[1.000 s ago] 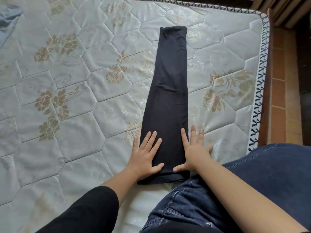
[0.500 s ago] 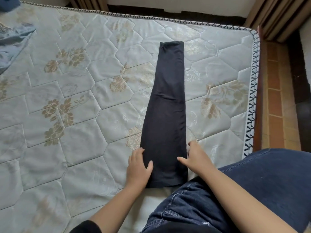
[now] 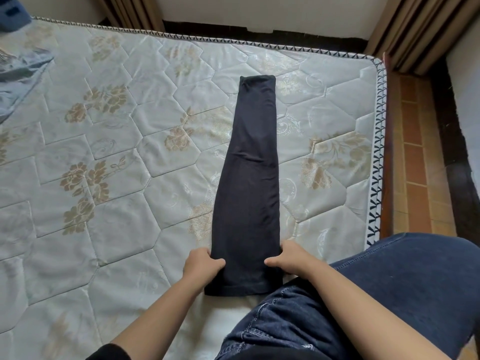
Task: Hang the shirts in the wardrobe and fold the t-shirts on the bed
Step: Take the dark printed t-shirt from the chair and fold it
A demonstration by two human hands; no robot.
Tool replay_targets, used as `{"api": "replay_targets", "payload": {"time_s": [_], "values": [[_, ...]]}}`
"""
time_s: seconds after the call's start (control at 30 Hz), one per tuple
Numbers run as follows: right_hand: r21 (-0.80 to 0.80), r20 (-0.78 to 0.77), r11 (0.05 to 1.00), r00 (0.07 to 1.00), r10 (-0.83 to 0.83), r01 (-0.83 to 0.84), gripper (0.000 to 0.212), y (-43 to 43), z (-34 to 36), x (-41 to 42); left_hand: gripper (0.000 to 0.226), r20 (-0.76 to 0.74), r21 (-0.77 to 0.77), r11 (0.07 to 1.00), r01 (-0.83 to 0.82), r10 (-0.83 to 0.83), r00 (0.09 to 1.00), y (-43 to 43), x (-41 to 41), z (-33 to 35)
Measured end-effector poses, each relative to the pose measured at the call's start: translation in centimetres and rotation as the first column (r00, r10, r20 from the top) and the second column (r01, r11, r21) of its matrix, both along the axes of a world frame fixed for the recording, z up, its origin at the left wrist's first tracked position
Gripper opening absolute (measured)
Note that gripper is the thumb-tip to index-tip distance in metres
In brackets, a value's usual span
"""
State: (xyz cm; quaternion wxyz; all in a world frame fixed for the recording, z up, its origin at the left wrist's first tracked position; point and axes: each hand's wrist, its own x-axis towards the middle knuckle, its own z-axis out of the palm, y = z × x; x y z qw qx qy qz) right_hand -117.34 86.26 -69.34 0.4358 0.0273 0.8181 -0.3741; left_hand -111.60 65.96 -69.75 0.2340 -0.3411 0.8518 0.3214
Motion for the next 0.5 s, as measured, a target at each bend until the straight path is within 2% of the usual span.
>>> {"api": "replay_targets", "payload": {"time_s": [0.07,0.1,0.17,0.23,0.27,0.33,0.4,0.5], "values": [[0.010,0.017,0.999,0.999,-0.034,0.034,0.021,0.1,-0.2,0.0,0.007,-0.037,0.107,0.992,-0.060,0.064,0.997,0.3,0.2,0.3],[-0.018,0.033,0.998,0.997,-0.063,0.064,0.015,0.2,0.0,0.1,0.006,-0.048,0.209,0.972,-0.112,0.124,0.991,0.5,0.2,0.5],[-0.098,0.068,0.986,0.990,-0.127,0.133,0.003,0.1,0.3,0.0,0.015,-0.019,0.410,0.888,-0.210,0.239,0.971,0.6,0.2,1.0],[-0.176,0.070,0.962,0.978,-0.198,0.208,0.005,0.1,0.9,0.0,0.025,0.007,0.491,0.836,-0.247,0.279,0.960,0.6,0.4,1.7],[-0.214,0.062,0.943,0.967,-0.247,0.254,0.010,0.2,1.3,0.0,0.037,0.003,0.504,0.827,-0.249,0.286,0.958,0.3,0.5,1.8],[-0.289,0.084,0.887,0.933,-0.351,0.360,0.020,0.7,2.2,0.1,0.060,-0.051,0.551,0.807,-0.214,0.289,0.956,-0.3,0.8,1.9],[-0.385,0.107,0.833,0.916,-0.387,0.397,0.033,1.4,3.1,0.4,0.069,-0.134,0.627,0.766,-0.145,0.289,0.948,-0.7,1.0,2.3],[-0.452,0.073,0.823,0.934,-0.350,0.344,0.042,2.1,4.3,0.5,0.054,-0.260,0.614,0.789,0.012,0.187,0.947,-0.5,1.0,3.8]]}}
